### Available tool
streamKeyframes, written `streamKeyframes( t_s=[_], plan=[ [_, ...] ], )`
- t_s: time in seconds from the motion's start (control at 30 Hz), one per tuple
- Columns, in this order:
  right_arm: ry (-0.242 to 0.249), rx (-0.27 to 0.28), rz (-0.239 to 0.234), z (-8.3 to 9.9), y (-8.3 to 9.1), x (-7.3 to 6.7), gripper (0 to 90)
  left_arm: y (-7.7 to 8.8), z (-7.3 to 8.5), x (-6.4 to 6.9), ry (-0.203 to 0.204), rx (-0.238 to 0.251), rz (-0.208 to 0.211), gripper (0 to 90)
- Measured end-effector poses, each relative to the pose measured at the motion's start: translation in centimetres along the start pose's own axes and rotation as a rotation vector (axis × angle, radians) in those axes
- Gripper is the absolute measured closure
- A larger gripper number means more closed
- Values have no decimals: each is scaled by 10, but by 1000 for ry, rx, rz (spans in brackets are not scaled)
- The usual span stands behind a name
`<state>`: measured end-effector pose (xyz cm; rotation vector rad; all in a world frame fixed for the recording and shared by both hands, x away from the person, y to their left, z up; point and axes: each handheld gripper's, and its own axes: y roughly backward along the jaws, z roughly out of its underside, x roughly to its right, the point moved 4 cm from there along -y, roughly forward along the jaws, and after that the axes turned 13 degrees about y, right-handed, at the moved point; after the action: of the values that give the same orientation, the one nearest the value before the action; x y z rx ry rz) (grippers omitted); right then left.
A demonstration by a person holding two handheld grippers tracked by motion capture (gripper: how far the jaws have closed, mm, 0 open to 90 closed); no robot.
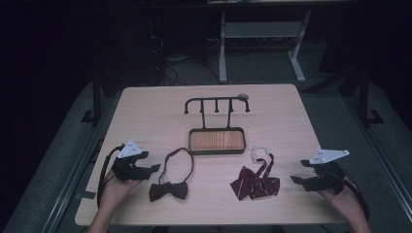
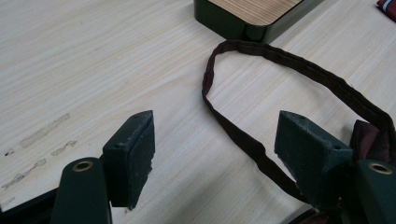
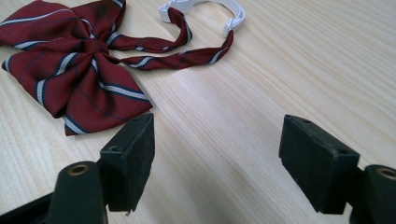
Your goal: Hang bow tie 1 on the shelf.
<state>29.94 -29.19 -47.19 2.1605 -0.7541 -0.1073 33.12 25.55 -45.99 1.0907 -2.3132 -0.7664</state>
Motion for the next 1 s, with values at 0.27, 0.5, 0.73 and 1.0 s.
streamKeyframes(
  t_s=[0.27,0.5,0.73,1.0],
  plan=[
    [-6,0,-5,-1,-1,-1,265,-1,0,0,-10,-5,-1,289],
    [2,-10,-11,-9,-3,-4,265,-1,1,0,-7,-8,2,289],
    [17,-13,-21,-23,0,-4,264,-1,2,-1,9,0,2,289],
    [22,-21,-43,-43,1,-2,249,-2,2,0,-5,-8,-1,289]
  ],
)
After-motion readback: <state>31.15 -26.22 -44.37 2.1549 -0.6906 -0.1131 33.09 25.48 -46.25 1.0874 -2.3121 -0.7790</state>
